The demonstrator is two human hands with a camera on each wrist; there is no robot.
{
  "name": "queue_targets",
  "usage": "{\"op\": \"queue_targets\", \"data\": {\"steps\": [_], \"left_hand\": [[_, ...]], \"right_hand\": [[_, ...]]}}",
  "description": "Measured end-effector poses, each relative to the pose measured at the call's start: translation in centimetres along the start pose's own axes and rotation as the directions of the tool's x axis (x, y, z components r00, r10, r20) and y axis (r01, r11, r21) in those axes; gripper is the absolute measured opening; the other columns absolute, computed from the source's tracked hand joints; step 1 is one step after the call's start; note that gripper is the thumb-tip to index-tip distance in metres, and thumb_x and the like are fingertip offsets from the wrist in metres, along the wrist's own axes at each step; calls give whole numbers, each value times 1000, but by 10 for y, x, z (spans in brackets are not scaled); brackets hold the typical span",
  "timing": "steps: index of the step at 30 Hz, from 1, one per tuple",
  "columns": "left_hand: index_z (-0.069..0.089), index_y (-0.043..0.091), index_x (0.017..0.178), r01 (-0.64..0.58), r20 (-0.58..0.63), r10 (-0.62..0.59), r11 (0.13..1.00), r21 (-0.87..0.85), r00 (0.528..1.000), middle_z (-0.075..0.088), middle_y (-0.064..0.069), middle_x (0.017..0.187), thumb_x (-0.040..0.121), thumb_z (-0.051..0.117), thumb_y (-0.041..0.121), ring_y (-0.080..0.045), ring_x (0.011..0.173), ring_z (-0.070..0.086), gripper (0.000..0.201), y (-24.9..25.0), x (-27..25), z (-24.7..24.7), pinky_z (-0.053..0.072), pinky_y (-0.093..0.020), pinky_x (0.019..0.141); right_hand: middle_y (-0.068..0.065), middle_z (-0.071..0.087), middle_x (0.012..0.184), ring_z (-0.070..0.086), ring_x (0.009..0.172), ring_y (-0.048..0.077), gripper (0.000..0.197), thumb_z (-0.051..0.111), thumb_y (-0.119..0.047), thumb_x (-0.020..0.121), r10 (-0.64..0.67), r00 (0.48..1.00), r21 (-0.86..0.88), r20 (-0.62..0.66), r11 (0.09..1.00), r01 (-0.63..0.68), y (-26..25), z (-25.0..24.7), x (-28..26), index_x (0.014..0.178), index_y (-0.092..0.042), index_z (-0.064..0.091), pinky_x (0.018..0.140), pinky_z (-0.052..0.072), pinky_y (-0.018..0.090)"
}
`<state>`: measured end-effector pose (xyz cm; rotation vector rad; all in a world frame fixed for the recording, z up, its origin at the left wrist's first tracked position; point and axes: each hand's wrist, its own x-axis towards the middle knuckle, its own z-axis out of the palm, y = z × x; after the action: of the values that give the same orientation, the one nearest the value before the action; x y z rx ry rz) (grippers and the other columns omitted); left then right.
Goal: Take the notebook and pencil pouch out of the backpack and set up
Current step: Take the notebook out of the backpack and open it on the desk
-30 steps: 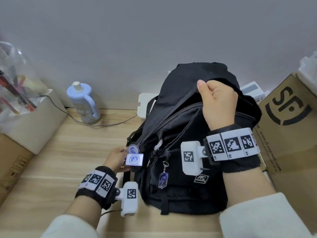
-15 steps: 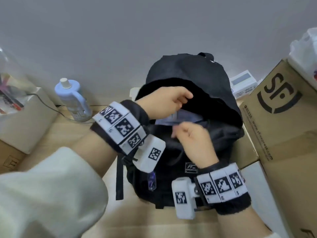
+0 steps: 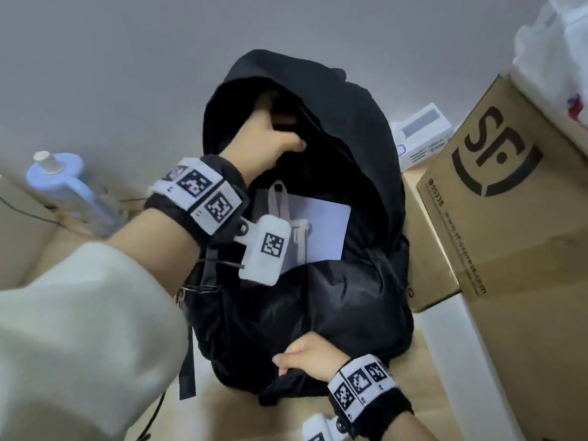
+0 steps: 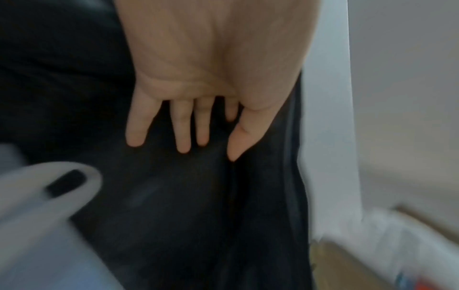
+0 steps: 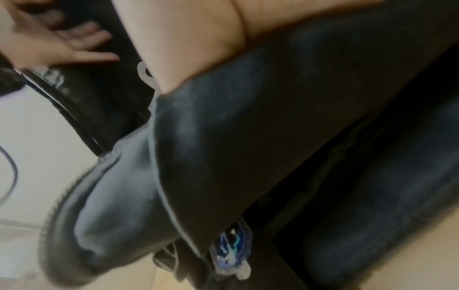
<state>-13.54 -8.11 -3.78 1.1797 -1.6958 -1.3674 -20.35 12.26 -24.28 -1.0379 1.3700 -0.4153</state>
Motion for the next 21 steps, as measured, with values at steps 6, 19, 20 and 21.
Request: {"op": "queue_targets", "data": {"steps": [6,19,20,21], "left_hand": [[16,13,147,-190,321,-296,396,898,900,22,-8,154,69,69,56,-30,144,13,103,-82,-3,25,16,-43,117],[64,7,109,-166,175,-43,160,973,984,65,-19,112,78,67,40,-38,101,61,46,-10,-7,47,45,-38,72],[63,7,111,-157,151,47,179,971,987,63,-21,113,82,63,39,-40,102,60,44,5,-13,41,44,-39,73],[63,8,111,-157,132,144,178,971,981,63,-22,110,85,60,39,-42,101,59,41,23,-22,35,43,-40,72]], "right_hand": [[-18,59,38,52,48,-4,39,65,-21,79,-7,1000,44,23,999,6,11,-1,13,41,-28,63,61,38,12],[-18,61,41,57,64,4,30,70,-18,76,0,998,65,62,998,-4,14,4,16,46,-25,67,80,42,25],[-18,60,39,57,62,3,24,70,-15,76,7,998,75,64,997,-11,13,4,17,52,-19,69,78,43,25],[-17,59,38,55,58,0,21,70,-13,76,13,998,88,63,996,-19,13,3,20,55,-14,70,74,42,22]]}}
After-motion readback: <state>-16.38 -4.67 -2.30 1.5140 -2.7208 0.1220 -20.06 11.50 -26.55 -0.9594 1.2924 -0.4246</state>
